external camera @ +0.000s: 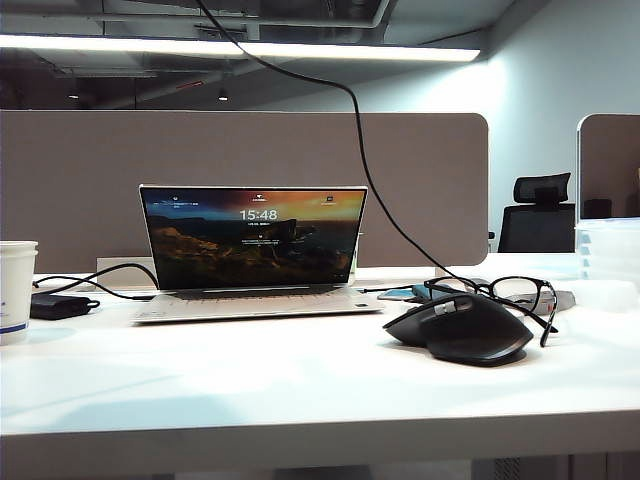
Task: Pick up the black phone, pick up the charger plug, insert the charger plug into the phone's charging port, and finally place the connected phone back on the desk.
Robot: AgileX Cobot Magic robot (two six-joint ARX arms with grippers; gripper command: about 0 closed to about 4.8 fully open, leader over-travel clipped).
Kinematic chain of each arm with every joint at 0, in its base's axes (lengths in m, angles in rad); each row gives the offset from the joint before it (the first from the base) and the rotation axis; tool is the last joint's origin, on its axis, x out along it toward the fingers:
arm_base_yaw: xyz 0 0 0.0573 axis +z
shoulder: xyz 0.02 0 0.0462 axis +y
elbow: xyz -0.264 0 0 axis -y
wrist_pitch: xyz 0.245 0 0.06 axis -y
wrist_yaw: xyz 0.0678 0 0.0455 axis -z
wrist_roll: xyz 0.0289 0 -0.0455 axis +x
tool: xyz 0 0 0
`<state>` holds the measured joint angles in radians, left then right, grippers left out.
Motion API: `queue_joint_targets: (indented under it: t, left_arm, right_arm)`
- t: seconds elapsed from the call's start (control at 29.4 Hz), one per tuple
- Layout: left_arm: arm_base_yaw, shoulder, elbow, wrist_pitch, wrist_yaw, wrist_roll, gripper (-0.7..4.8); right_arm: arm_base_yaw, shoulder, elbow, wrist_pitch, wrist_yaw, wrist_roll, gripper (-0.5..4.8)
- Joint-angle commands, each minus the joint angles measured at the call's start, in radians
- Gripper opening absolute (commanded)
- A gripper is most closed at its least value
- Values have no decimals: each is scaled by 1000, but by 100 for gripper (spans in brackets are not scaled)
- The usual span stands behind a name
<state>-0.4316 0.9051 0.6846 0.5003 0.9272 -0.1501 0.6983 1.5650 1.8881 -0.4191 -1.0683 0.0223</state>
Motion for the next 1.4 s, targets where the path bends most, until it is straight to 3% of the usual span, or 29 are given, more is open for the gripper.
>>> queue_joint_targets:
  t: [0.03,0.48,0.51,0.61,0.75,0.85,0.92,0.95,0.99,1.02,1.09,1.19,1.4]
  left_arm:
    - [-1,-5,8,39,0,4,-6]
    - [-1,-5,8,126,-33,-19,-6]
    - [-1,-5,8,125,-33,-19,-6]
    - [-1,-5,8,98,-33,-18,-6]
    - [-1,-5,8,16,-36,19,-6]
    - [-1,3,8,-86,-148,19,-6]
    - [-1,11,8,-205,-315,-14,-6]
    - [0,28,8,-243,-369,-51,-6]
    - [0,46,8,-252,-378,-76,-6]
    - [0,81,8,-252,-378,-116,-6]
    - [-1,153,8,-252,-385,-179,-6]
    - [-1,275,9,-253,-390,-246,-6]
    - [-1,510,11,-253,-404,-267,-6]
  right_arm:
    - [-1,-5,3,4,0,-5,-1]
    - [-2,-6,3,-20,-7,-79,0]
    - [-2,-6,3,-19,-7,-79,27]
    - [-16,-14,3,-14,-5,-77,185]
    - [-72,-43,5,-15,-3,-68,185]
    - [-138,-72,4,-21,65,12,177]
    - [-186,-93,4,-35,174,64,115]
    - [-215,-106,4,-51,220,59,29]
    - [-223,-111,4,-59,248,56,6]
    - [-229,-125,3,-84,339,52,-5]
    - [-228,-143,3,-119,434,12,-5]
    - [-227,-157,3,-147,467,-31,-5]
    - [-227,-161,3,-186,464,-31,-5]
